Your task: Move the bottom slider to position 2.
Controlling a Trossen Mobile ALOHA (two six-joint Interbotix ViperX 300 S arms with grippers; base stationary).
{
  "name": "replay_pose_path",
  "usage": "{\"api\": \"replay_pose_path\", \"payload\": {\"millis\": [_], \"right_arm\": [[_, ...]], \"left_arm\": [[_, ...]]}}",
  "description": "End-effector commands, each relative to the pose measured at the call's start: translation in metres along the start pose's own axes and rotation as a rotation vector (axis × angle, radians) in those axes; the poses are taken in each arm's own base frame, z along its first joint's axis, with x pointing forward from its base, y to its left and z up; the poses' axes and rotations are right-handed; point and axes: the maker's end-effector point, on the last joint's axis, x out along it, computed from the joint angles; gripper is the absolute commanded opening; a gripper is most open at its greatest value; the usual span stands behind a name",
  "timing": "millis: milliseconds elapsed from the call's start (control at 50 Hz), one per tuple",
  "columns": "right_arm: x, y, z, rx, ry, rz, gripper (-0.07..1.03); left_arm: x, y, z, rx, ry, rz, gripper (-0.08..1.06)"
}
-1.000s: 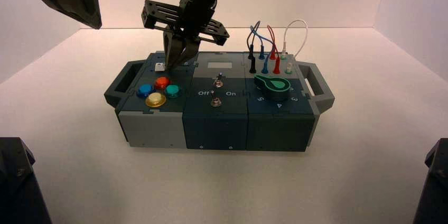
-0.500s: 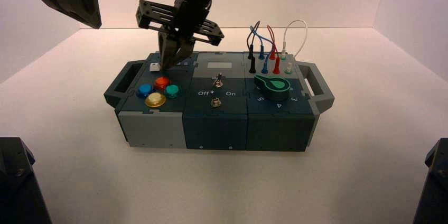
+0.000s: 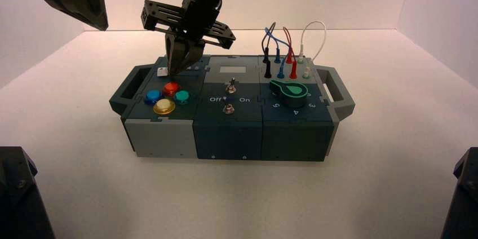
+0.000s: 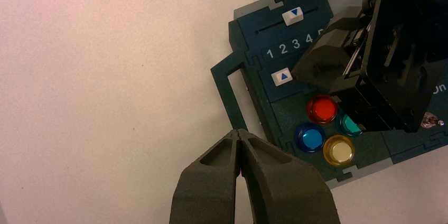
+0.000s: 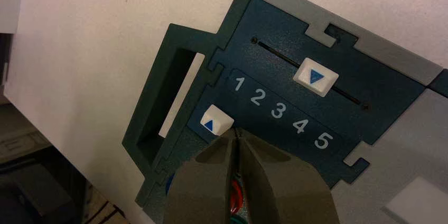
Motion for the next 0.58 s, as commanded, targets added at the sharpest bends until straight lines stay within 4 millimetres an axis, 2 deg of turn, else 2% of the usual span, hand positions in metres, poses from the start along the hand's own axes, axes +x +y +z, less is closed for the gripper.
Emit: {"api": "replay_pose_path", "payload": {"millis": [20, 220, 580], "right_arm": [[-0.006, 0.016, -0.003, -0.02, -0.01, 0.021, -0.02], [-0.013, 0.012, -0.013, -0.013, 0.005, 0.014, -0.02], [-0.01, 0.005, -0.029, -0.013, 0.038, -0.001, -0.02]], "left_arm": [[-0.007, 0.0, 0.01, 0.006, -0.038, 0.002, -0.03], [-0.008, 0.0, 0.011, 0.0, -0.041, 0.001, -0.03], [-0.008, 0.0, 0.01, -0.003, -0.041, 0.001, -0.03]]}}
